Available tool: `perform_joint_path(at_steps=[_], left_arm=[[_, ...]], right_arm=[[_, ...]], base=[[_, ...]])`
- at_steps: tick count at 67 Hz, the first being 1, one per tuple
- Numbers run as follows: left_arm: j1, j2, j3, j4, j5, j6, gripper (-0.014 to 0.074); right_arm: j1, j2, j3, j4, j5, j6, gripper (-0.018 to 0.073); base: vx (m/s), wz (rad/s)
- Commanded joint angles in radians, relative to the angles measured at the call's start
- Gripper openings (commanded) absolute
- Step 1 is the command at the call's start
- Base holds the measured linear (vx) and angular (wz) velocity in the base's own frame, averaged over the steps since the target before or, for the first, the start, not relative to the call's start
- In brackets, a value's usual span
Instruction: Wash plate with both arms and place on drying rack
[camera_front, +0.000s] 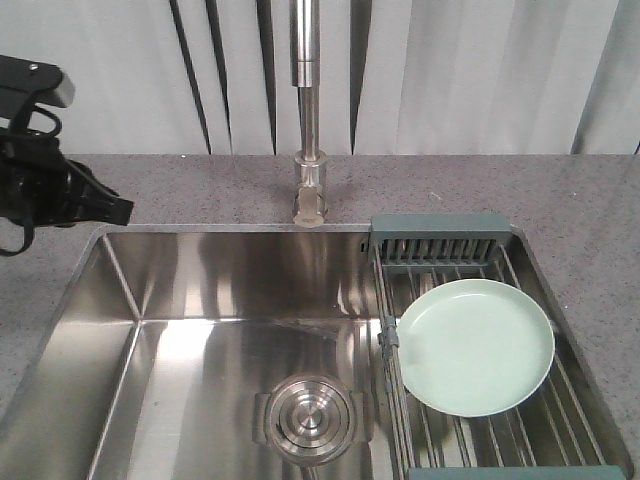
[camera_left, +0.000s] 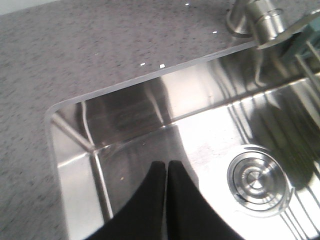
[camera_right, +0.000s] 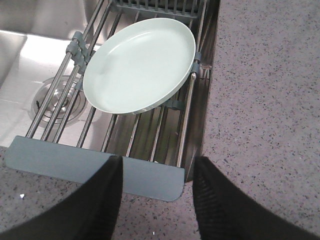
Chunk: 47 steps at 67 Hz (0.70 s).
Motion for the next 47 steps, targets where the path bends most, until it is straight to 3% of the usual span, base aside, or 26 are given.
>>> perform_joint_path(at_steps=[1, 7, 10, 16, 27, 35, 47], left_arm=[[0.001, 0.035, -0.074, -0.194, -0.015, 0.189, -0.0008], [0.001, 0.090, -0.095, -0.369, 0.014, 0.363, -0.0008], [0.001, 0.116, -0.095, -0.481, 0.023, 0.493, -0.0008], [0.001, 0.167, -0.095, -0.634, 0.061, 0.693, -0.0008], [0.001, 0.256, -0.095, -0.898, 0.139, 0.985, -0.0008], [0.000, 0.311, -0.095, -1.025, 0.157, 1.116, -0.0008], [-0.011, 0.374, -0.095, -1.121, 0.177, 1.270, -0.0008]], right_arm=[[-0.001, 0.009, -0.025, 0.001, -0.052, -0.004, 0.0321], [-0.001, 0.009, -0.025, 0.001, -0.052, -0.004, 0.0321], [-0.001, 0.009, -0.025, 0.001, -0.052, -0.004, 0.0321], [-0.001, 0.009, -0.025, 0.001, -0.052, -0.004, 0.0321], [-0.001, 0.009, -0.025, 0.001, -0.052, -0.004, 0.0321], [-0.001, 0.009, -0.025, 0.001, -0.052, -0.004, 0.0321], [-0.001, 0.009, -0.025, 0.001, -0.052, -0.004, 0.0321]], base=[[0.00, 0.00], [0.00, 0.00], [0.00, 0.00], [0.00, 0.00], [0.00, 0.00], [0.00, 0.00], [0.00, 0.00]])
